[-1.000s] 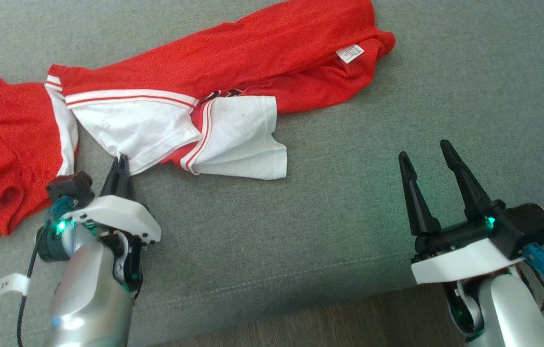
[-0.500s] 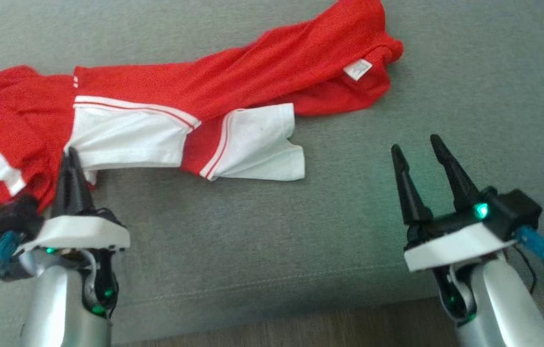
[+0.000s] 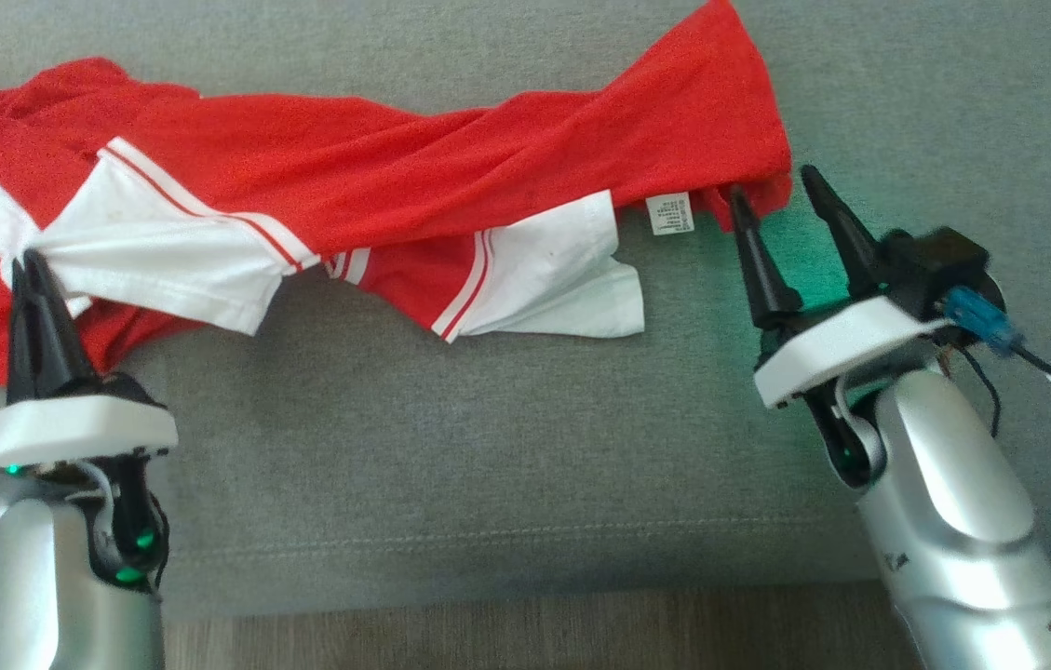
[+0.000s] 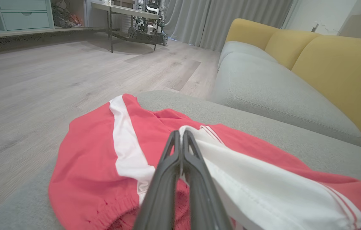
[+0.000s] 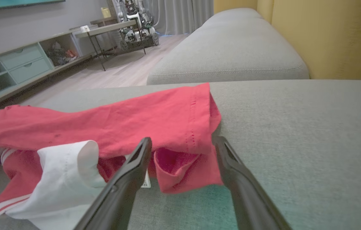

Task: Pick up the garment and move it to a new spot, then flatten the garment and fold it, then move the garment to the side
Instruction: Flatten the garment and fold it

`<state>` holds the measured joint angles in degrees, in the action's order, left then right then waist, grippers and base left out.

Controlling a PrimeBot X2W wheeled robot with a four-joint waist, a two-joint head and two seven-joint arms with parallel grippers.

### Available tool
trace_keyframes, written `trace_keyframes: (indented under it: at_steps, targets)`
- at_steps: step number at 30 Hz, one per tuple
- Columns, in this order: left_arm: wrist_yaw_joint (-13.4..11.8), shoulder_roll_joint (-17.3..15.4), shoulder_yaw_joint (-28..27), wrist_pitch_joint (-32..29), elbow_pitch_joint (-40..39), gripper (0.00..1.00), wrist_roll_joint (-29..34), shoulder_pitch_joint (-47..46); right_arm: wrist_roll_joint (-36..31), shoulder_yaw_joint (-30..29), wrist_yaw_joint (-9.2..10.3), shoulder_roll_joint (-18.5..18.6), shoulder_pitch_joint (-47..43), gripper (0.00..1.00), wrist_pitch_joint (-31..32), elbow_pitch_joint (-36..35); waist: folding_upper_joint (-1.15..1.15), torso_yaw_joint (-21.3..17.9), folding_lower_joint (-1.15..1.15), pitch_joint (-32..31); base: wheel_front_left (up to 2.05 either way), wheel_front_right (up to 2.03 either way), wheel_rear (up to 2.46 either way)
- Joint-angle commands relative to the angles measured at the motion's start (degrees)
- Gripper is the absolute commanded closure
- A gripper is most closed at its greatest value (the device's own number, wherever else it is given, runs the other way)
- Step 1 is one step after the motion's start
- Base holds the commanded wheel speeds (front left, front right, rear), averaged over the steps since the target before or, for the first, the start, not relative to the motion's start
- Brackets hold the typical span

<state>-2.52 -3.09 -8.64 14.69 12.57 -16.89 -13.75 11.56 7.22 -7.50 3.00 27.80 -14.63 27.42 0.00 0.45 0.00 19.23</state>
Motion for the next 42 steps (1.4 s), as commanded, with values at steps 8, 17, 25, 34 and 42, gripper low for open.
trace_keyframes:
  at_steps: [8,17,25,34,42]
  targets:
    - [0.4,-1.2,-3.1,0.3,-1.4,1.00,0.5,-2.7,-2.6,2.8,0.01,-0.1,3.7,0.16,-0.4,1.5,0.00,1.2,0.00,1.0,0.00,0.00,0.00]
    - [1.7,-1.3,-2.9,0.3,-1.5,1.00,1.3,-3.8,1.4,4.6,0.01,-0.1,4.0,1.00,-0.4,0.3,0.00,0.5,0.00,-0.8,0.00,0.00,0.00]
    - [6.7,-4.2,0.0,-4.6,-6.8,1.00,-1.5,-11.2,9.9,0.8,0.01,-0.1,8.5,1.00,-0.4,-3.7,0.00,-0.9,0.00,-4.7,0.00,0.00,0.00]
    - [9.0,-10.3,4.7,-22.3,-9.2,1.00,-7.5,-34.3,7.4,-8.0,0.01,0.2,29.1,1.00,5.2,2.6,0.00,-3.5,0.00,-7.6,0.00,0.00,0.00]
    - [9.2,-12.6,9.0,-32.5,6.4,1.00,-8.7,-56.3,1.5,-9.8,0.01,3.5,48.9,1.00,12.7,10.6,0.00,-4.6,0.00,-1.1,0.00,0.00,0.00]
